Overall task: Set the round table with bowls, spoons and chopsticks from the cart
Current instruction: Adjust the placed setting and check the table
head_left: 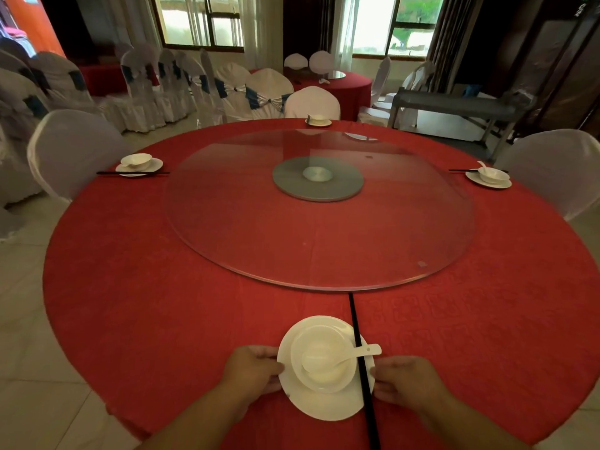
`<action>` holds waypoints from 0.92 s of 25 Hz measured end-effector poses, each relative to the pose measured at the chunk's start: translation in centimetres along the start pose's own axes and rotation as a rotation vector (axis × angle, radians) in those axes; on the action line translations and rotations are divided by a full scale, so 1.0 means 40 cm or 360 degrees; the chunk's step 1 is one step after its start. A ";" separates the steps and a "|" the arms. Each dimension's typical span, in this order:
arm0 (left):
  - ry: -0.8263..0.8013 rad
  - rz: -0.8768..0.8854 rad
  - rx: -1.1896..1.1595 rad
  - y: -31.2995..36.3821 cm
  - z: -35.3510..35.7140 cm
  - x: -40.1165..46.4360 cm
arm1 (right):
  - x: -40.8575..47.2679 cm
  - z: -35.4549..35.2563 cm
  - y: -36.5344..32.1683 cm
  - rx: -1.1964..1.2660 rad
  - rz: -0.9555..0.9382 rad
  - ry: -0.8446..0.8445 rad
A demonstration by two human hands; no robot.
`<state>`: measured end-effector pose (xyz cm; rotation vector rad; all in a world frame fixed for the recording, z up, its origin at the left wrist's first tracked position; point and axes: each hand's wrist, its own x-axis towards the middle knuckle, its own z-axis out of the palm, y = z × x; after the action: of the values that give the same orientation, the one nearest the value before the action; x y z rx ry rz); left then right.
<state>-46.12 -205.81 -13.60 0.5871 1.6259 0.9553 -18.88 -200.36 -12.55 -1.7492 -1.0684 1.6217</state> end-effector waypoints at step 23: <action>-0.0126 0.1045 0.1535 0.411 0.656 -0.432 | -0.305 -0.709 -0.231 -0.1519 -0.0932 0.0131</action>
<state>-18.03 -202.92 7.85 1.8699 1.7978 0.5049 7.45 -201.43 6.02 -1.7010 -2.2752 0.6783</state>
